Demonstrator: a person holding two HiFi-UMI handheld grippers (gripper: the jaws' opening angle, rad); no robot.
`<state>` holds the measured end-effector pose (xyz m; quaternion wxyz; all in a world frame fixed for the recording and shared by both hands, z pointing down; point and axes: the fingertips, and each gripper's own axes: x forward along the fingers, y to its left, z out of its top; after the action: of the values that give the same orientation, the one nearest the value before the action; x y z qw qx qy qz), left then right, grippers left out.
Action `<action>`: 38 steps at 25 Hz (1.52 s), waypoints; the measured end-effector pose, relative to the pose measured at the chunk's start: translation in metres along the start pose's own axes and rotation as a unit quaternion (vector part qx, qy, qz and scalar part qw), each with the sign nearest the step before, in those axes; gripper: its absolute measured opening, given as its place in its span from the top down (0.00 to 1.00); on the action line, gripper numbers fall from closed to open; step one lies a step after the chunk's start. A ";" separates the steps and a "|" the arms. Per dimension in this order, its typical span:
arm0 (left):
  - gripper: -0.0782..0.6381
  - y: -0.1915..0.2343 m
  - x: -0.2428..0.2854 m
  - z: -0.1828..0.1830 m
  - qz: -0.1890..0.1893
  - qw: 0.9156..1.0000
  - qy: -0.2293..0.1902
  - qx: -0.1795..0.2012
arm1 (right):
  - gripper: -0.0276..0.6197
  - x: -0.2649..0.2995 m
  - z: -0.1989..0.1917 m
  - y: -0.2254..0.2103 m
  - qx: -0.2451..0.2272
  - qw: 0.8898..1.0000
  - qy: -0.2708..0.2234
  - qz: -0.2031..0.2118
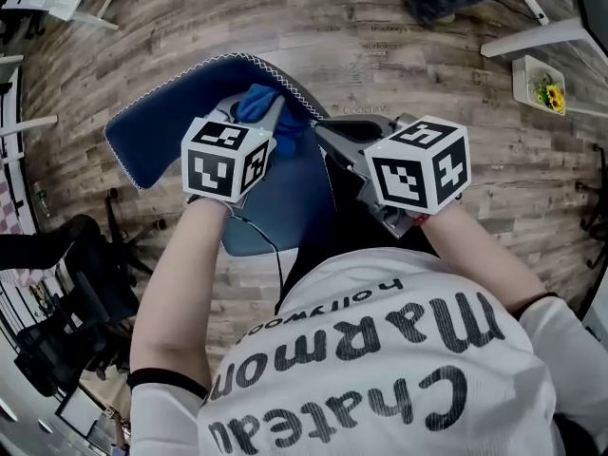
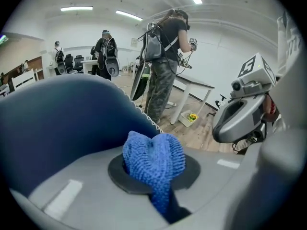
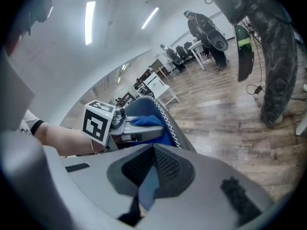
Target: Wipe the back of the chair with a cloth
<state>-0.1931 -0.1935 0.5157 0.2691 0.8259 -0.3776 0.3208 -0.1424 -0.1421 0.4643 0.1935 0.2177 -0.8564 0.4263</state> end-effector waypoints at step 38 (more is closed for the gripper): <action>0.84 0.183 -0.122 -0.151 0.252 0.947 0.020 -0.197 | 0.94 0.066 0.002 0.066 -0.011 0.996 0.015 0.084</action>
<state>-0.4505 -0.1387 0.5614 0.3441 0.6277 -0.6240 0.3135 -0.2329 -0.1218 0.4551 0.1718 0.1364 -0.8734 0.4348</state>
